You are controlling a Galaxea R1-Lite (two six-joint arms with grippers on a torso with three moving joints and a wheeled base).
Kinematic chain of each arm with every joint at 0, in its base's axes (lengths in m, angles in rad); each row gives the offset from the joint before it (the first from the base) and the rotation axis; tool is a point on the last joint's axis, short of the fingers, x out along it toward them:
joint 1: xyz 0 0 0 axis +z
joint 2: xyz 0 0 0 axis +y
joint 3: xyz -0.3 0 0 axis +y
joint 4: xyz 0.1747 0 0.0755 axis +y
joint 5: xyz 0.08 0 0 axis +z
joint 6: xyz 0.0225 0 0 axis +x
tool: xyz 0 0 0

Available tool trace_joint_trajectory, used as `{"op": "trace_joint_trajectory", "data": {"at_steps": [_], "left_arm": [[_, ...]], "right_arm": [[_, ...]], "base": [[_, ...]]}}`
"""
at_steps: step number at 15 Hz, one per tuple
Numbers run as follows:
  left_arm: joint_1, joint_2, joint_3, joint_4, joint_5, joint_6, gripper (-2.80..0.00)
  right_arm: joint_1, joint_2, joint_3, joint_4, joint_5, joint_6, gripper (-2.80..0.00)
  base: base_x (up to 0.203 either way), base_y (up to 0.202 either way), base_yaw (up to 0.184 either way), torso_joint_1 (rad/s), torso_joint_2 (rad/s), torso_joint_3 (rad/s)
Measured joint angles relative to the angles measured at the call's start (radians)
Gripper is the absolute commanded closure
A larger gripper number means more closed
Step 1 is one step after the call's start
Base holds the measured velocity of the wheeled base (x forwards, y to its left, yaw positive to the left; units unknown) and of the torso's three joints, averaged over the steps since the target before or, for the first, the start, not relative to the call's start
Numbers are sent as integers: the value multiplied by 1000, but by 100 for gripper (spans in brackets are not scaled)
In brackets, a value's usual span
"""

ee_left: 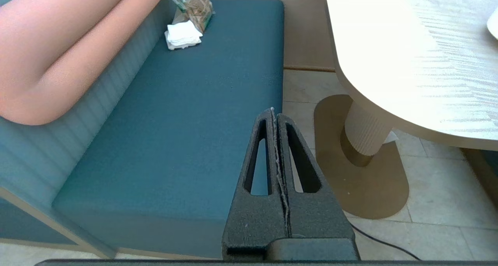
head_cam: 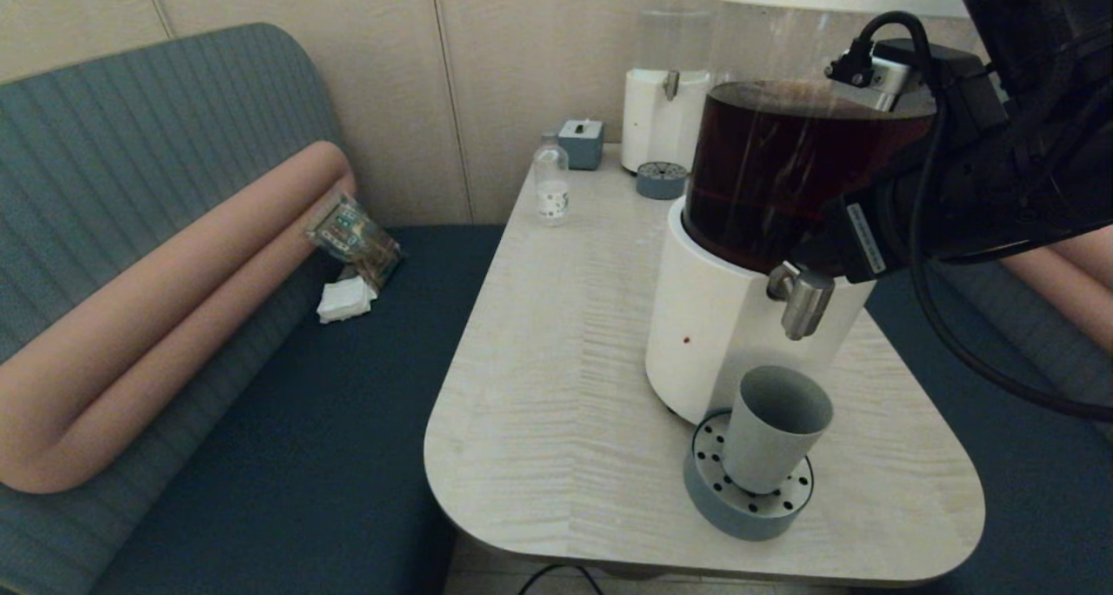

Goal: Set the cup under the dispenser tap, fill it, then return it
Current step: Turn on the faucet

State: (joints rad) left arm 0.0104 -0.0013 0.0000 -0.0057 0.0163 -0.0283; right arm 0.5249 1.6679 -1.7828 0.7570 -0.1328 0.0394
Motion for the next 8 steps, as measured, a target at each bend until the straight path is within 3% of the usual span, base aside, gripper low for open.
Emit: {"op": "trace_joint_trajectory", "data": {"at_steps": [8], "left_arm": [[0, 0, 0, 0, 0, 0, 0]], "right_arm": [[-11, -3, 6, -7, -4, 2, 0]], "base": [[0, 0, 0, 0, 0, 0]]}}
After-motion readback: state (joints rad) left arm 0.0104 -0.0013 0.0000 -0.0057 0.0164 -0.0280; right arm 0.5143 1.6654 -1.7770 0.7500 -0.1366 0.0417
